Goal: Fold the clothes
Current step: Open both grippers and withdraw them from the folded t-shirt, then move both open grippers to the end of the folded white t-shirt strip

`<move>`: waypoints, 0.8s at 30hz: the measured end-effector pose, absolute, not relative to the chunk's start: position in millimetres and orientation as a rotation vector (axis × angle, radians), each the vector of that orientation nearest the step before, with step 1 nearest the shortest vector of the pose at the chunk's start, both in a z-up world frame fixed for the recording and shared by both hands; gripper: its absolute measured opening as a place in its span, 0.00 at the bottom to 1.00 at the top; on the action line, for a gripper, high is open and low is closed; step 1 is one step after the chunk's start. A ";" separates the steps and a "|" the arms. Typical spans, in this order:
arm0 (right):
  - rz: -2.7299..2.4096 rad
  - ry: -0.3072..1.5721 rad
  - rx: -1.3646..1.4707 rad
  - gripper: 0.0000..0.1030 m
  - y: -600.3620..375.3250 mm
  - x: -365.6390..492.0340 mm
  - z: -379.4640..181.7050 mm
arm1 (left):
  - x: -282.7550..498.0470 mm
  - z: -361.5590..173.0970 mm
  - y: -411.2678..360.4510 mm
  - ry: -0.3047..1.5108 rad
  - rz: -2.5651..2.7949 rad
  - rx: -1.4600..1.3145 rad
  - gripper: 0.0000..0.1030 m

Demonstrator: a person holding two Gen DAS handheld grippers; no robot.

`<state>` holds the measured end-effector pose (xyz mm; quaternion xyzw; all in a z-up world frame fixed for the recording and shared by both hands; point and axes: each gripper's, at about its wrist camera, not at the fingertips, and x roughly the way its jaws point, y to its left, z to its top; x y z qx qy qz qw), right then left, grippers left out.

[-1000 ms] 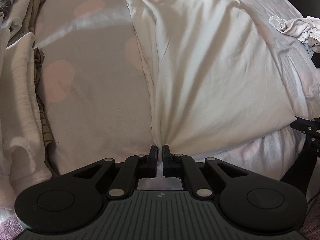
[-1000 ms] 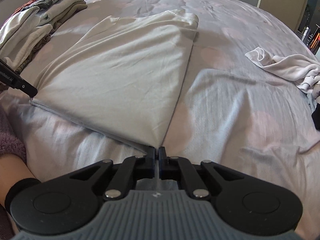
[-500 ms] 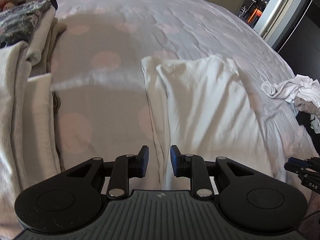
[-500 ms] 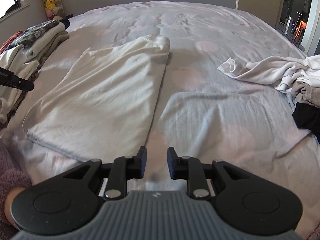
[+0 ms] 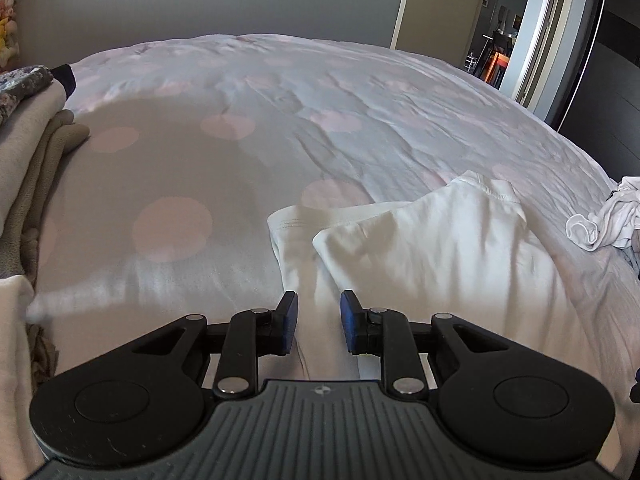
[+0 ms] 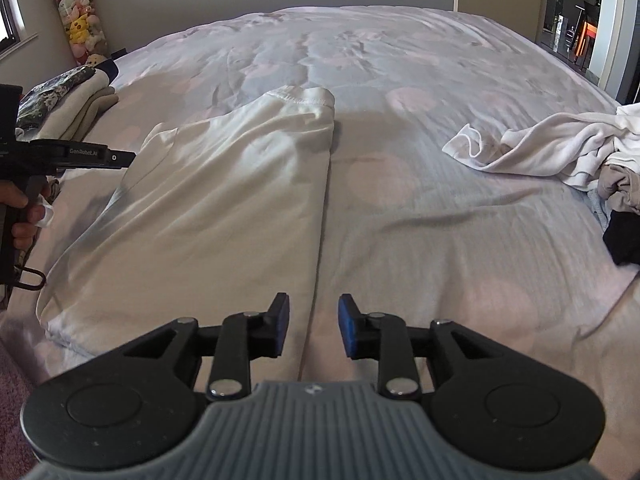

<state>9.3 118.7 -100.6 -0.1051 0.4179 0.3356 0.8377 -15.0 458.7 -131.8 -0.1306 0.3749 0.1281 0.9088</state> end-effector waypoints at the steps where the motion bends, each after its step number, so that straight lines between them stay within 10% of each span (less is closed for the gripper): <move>1: 0.707 0.885 -0.222 0.31 121.7 10.3 -101.0 | -13.5 -134.6 459.8 0.766 0.256 -0.276 0.20; 24: 0.694 0.874 -0.279 0.34 148.4 5.7 -107.7 | -6.5 -140.2 470.5 0.616 0.053 -0.482 0.30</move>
